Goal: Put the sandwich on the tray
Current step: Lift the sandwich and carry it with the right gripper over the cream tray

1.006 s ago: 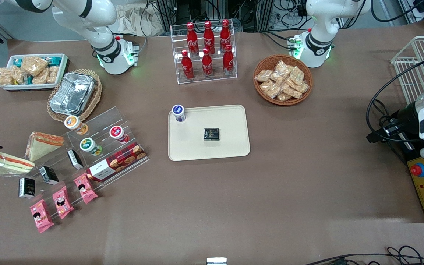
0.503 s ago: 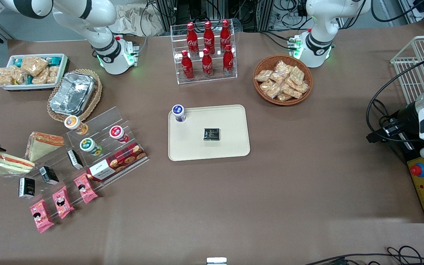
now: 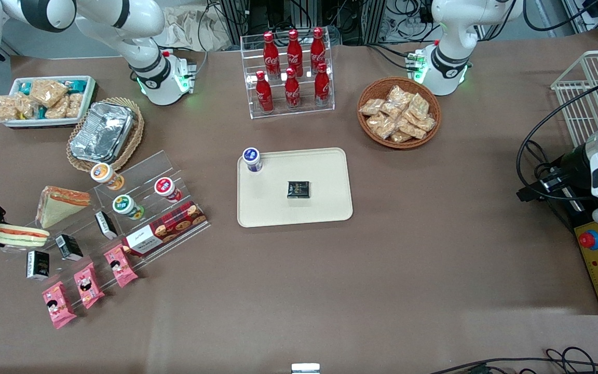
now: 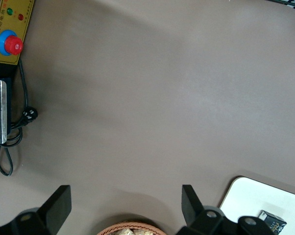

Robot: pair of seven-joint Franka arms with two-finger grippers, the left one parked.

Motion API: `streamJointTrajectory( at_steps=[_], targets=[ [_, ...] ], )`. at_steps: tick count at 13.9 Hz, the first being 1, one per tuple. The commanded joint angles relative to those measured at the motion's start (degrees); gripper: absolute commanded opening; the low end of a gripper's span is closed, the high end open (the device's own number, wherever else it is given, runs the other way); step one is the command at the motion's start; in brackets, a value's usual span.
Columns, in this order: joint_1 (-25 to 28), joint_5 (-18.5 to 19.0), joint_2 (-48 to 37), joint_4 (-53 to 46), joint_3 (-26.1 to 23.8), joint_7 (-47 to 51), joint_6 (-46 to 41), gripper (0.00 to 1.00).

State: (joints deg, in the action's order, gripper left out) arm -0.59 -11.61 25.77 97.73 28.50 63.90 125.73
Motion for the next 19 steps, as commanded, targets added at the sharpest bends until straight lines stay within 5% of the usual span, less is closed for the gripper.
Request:
streamJointTrajectory(
  at_steps=[1, 3, 5, 7, 13, 19],
  targets=[
    [-0.1, -1.6, 0.3, 1.4, 0.1, 0.0, 2.9, 0.28],
    [-0.3, -1.1, -1.0, 1.1, 0.2, -1.5, 2.9, 0.24],
    [-0.3, -1.1, -3.0, 0.2, 0.2, -6.2, 2.6, 0.06],
    [-0.2, -1.0, -6.1, -0.3, 0.8, -14.1, 1.3, 0.00],
    [1.2, 0.7, -8.6, -10.2, 0.0, -26.2, -14.4, 0.00],
    [12.3, 1.5, -12.4, -11.6, 0.0, -27.8, -21.8, 0.00]
  ],
)
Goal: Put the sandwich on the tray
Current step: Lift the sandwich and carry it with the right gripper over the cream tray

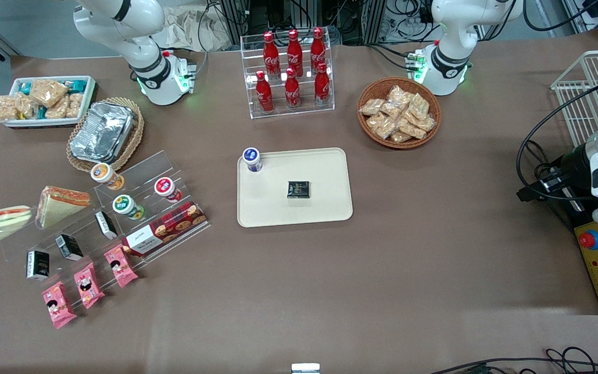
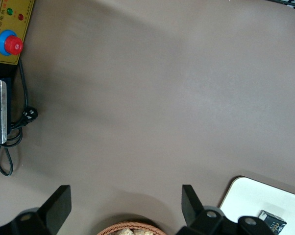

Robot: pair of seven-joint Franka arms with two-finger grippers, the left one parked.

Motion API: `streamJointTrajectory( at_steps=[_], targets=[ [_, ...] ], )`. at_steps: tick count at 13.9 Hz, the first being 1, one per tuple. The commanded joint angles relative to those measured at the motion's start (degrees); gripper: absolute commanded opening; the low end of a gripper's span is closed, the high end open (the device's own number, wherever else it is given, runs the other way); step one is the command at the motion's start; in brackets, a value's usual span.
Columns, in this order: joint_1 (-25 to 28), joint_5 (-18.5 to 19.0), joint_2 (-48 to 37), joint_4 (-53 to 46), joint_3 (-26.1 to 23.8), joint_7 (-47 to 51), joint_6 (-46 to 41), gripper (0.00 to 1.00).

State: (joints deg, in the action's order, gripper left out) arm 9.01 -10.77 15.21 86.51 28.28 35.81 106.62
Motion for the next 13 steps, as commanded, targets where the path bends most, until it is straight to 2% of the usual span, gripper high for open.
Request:
streamJointTrajectory(
  at_steps=[1, 2, 4, 8, 13],
  targets=[
    [4.3, 0.8, -2.5, -0.4, 0.2, 1.3, -3.9, 0.00],
    [6.6, 1.5, -2.6, -0.4, 0.0, 0.1, -5.6, 0.00],
    [11.9, 3.2, -2.6, -0.4, 0.0, -9.9, -6.0, 0.00],
    [23.9, 7.1, -2.1, -0.3, 0.0, -10.8, -5.0, 0.00],
    [36.7, 8.2, 1.0, 0.0, 0.1, -11.1, -2.5, 0.00]
  ],
)
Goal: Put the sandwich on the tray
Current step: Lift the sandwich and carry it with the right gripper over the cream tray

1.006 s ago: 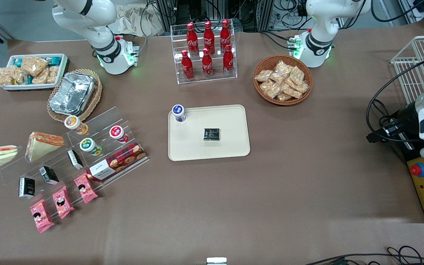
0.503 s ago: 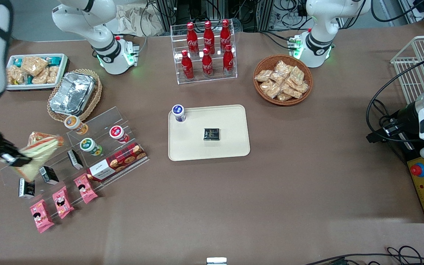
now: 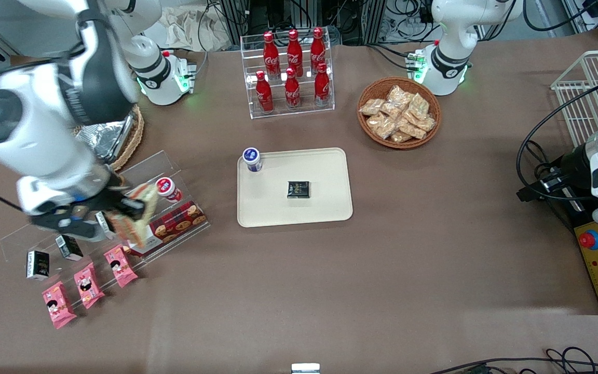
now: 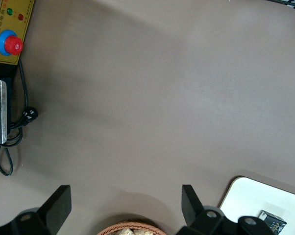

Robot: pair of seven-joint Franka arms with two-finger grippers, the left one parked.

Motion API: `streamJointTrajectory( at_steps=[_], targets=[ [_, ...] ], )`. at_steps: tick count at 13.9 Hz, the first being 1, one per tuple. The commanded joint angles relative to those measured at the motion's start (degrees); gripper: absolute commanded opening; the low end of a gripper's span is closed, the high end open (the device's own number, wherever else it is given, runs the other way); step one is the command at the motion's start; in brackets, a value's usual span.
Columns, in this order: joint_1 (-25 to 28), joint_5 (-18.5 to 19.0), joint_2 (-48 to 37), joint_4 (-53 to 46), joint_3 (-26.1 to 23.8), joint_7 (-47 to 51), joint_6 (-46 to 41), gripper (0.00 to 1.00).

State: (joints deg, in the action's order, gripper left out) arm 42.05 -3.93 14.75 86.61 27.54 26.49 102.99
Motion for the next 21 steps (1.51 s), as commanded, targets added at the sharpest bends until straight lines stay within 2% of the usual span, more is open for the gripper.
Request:
streamJointTrajectory(
  at_steps=[1, 7, 12, 14, 17, 21],
  targets=[
    [5.2, 2.3, 2.1, -0.1, 0.8, -2.5, 2.1, 0.00],
    [12.8, 2.4, 8.1, 0.0, -1.0, -19.8, 9.8, 0.00],
    [12.0, 2.2, 15.6, 0.2, -12.5, -23.9, 19.3, 0.00],
    [12.1, -1.1, 19.1, 0.2, -13.6, -29.6, 23.4, 0.00],
    [12.2, -7.7, 22.5, 0.2, -13.7, -45.9, 26.0, 0.00],
    [11.1, -10.1, 24.9, 0.2, -13.7, -62.1, 27.6, 0.00]
  ],
)
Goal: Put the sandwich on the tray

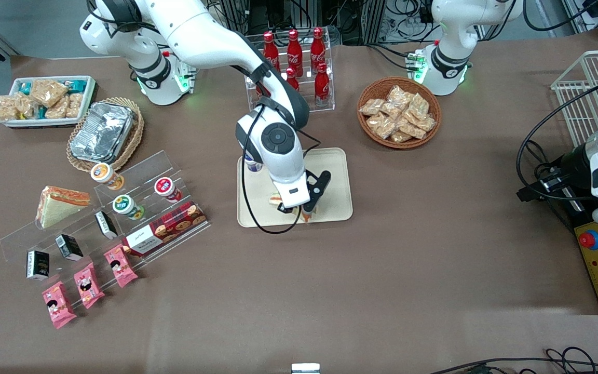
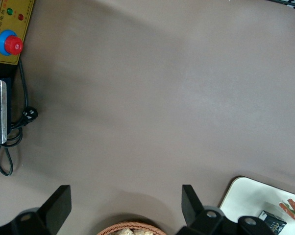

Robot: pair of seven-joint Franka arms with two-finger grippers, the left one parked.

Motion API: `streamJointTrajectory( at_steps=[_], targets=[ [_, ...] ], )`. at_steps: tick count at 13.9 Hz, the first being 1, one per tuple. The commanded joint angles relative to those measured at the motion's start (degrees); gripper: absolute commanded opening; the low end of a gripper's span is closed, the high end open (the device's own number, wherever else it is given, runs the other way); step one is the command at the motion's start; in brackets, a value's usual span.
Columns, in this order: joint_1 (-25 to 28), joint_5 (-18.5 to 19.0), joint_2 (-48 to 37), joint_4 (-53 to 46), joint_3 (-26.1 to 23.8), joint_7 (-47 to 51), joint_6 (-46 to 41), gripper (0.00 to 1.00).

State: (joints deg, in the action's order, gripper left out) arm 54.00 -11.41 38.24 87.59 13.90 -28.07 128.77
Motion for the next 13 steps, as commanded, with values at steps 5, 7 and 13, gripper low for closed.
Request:
streamJointTrajectory(
  at_steps=[5, 7, 13],
  targets=[
    [-2.0, -10.2, 4.0, -0.5, -0.1, -26.7, 2.5, 0.00],
    [-1.8, -11.4, 4.0, 0.0, 0.0, -30.0, 2.4, 0.00],
    [-0.8, -11.0, 5.3, 0.2, 0.0, -30.8, 2.6, 1.00]
  ],
)
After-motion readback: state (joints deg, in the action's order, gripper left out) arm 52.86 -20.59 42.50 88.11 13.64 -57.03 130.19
